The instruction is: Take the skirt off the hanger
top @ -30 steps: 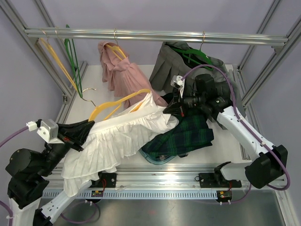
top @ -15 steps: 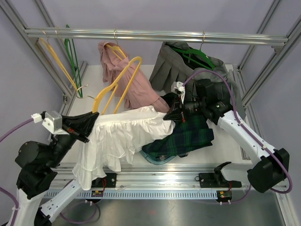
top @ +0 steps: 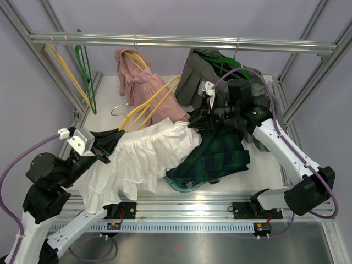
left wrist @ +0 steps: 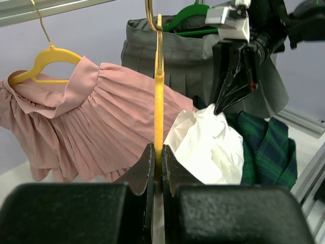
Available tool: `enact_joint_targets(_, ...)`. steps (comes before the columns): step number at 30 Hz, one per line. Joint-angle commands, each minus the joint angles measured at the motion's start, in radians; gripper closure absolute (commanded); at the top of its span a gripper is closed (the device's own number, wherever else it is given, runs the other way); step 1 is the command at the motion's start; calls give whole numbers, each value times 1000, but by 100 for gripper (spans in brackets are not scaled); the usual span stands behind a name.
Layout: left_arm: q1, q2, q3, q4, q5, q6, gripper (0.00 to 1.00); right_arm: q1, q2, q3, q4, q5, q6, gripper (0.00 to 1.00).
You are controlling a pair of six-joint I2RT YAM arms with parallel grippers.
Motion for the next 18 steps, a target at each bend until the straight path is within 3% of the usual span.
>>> enact_joint_targets(1,1,60,74,19,68,149,100,-2,35,118,-65,19,-139,58)
enact_joint_targets(3,1,86,94,-8,87,184,100,-2,43,185,-206,-25,-233,48)
enact_joint_targets(4,1,109,115,-31,110,218,100,-2,43,208,-322,-42,-347,38)
enact_joint_targets(6,1,126,138,-63,137,252,100,-2,35,274,-450,-83,-486,34)
enact_joint_targets(7,1,140,152,-99,167,282,100,-2,32,299,-514,-91,-629,32)
enact_joint_targets(10,1,174,193,-161,224,327,100,0,26,408,-816,-133,-884,29)
enact_joint_targets(13,1,189,212,-193,279,352,100,-2,35,534,-939,-163,-960,28)
enact_joint_targets(18,1,217,209,-207,353,346,100,35,110,719,-1021,-182,-945,25)
